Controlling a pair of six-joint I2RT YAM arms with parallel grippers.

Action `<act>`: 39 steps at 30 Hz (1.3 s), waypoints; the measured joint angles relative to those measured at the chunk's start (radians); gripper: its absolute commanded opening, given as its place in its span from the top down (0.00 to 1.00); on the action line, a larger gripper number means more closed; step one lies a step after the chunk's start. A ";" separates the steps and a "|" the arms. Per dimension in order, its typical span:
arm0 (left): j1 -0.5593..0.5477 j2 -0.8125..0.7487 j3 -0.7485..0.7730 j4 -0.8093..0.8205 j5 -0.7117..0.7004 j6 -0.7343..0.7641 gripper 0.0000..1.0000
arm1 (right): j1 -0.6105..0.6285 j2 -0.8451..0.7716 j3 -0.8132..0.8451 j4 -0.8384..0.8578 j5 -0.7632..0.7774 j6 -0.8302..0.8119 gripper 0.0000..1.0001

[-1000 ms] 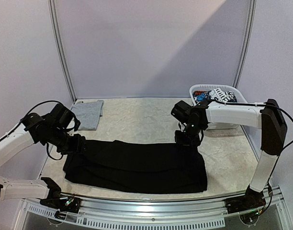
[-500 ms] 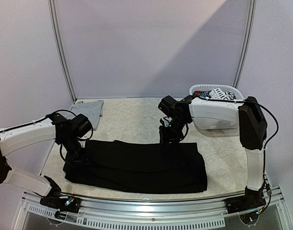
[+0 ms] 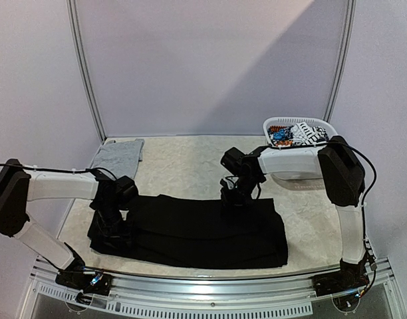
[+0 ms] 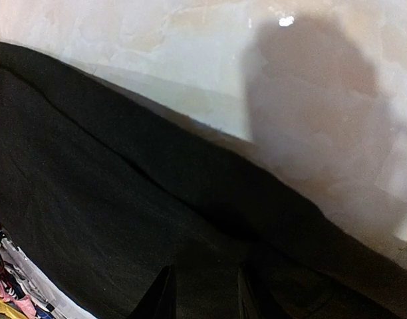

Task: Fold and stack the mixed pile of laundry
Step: Rotate the rectangle-folded shirt at the center of the board.

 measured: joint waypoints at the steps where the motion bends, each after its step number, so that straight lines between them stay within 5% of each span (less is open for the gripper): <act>1: 0.001 0.020 0.000 0.014 0.000 0.004 0.50 | 0.000 -0.008 -0.014 0.012 0.000 0.000 0.68; 12: 0.022 0.254 0.230 0.050 -0.005 0.087 0.51 | 0.000 -0.180 -0.280 0.103 0.029 0.070 0.69; 27: 0.034 0.785 1.010 0.009 -0.026 0.245 0.56 | 0.016 -0.335 -0.481 0.101 0.030 0.201 0.69; 36: 0.051 1.065 1.508 -0.055 -0.032 0.294 0.60 | 0.166 -0.325 -0.463 0.074 -0.028 0.253 0.69; 39: 0.060 1.068 1.565 -0.116 -0.112 0.327 0.55 | 0.200 -0.312 -0.438 0.032 -0.043 0.249 0.68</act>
